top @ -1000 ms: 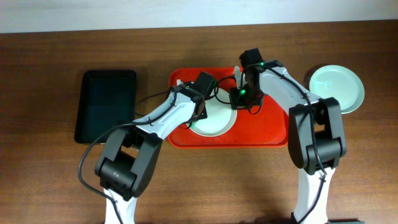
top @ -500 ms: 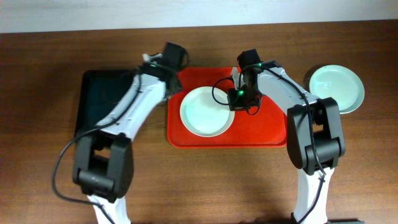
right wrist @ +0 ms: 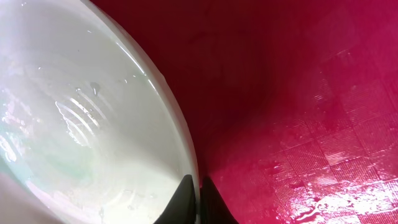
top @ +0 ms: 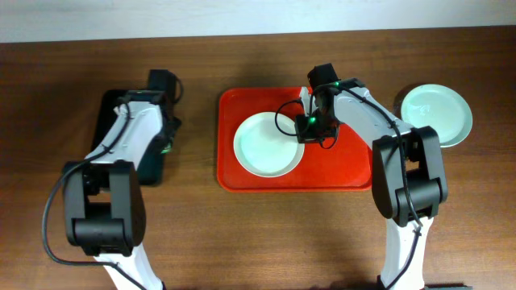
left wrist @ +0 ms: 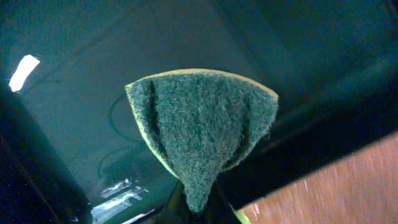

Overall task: Clean dirty plates on tray and stack at the side
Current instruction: 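Lift the last plate with the right gripper and stack it on the pile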

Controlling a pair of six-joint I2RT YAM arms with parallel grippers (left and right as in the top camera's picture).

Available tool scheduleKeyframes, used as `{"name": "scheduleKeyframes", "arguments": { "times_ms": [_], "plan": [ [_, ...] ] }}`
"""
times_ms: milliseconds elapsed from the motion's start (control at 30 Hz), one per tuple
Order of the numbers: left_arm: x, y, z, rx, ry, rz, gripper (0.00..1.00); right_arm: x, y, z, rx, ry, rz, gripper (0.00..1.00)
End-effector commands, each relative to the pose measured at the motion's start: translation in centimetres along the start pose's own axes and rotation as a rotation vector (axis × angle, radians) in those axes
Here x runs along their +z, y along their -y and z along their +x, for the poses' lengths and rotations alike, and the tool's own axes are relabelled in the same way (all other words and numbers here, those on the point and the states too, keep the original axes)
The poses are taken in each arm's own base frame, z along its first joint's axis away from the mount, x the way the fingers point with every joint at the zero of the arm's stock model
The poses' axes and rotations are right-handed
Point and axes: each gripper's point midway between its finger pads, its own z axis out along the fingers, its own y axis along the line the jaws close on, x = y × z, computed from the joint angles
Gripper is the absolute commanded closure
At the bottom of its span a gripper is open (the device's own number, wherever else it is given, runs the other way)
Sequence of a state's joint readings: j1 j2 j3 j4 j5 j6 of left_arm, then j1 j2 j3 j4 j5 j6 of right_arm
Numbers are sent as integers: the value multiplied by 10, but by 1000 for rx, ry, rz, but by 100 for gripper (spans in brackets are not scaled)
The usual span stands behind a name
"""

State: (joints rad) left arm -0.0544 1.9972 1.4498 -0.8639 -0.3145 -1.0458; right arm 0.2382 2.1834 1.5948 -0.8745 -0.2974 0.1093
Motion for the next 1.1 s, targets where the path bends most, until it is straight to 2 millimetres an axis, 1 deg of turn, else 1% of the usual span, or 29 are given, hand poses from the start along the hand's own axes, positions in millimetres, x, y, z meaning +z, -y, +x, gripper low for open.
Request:
{"name": "scheduleKeyframes", "arguments": {
  "times_ms": [0,33,100,200,300,367,433,500,533,600,667,700,767,800,900,967,1000,1067],
  "plan": [
    [5,-18,-35,-146,64,-16,100,15,22,9,26,-40,78,96],
    [6,-19,-39,-160,66,-9,100,15,22,9,26,-39,78,96],
    [7,-18,-39,-154,56,0,100,15,22,8,25,-36,77,96],
    [6,-4,-37,-80,31,62,100,15,22,8,25,-37,78,96],
    [2,-2,-40,-72,29,84,100,15,22,8,26,-38,78,96],
    [-9,7,-46,-30,50,139,100,15,22,8,26,-38,78,96],
    [-30,11,-65,-35,118,194,100,15,22,8,26,-38,78,96],
    [-38,3,-89,-59,198,189,100,15,22,9,26,-42,78,96],
    [-37,0,-96,-56,212,183,100,15,22,10,27,-45,79,96],
    [-22,-15,-107,-59,206,146,100,15,22,10,27,-45,79,96],
    [-6,-26,-111,-52,188,107,100,15,22,10,27,-44,79,96],
    [3,-29,-109,-39,170,93,100,15,22,10,27,-44,79,96],
    [21,-28,-100,-1,117,85,100,15,22,9,26,-42,78,96],
    [32,-24,-90,19,73,95,100,15,22,9,26,-40,78,96],
    [50,-13,-66,48,-21,124,100,15,22,9,26,-40,78,96],
    [59,-6,-51,67,-69,140,100,15,22,9,26,-40,78,96],
    [62,2,-38,89,-117,170,100,14,22,8,26,-38,78,96],
    [62,11,-26,116,-149,193,100,13,22,6,24,-34,77,96]
  ]
}}
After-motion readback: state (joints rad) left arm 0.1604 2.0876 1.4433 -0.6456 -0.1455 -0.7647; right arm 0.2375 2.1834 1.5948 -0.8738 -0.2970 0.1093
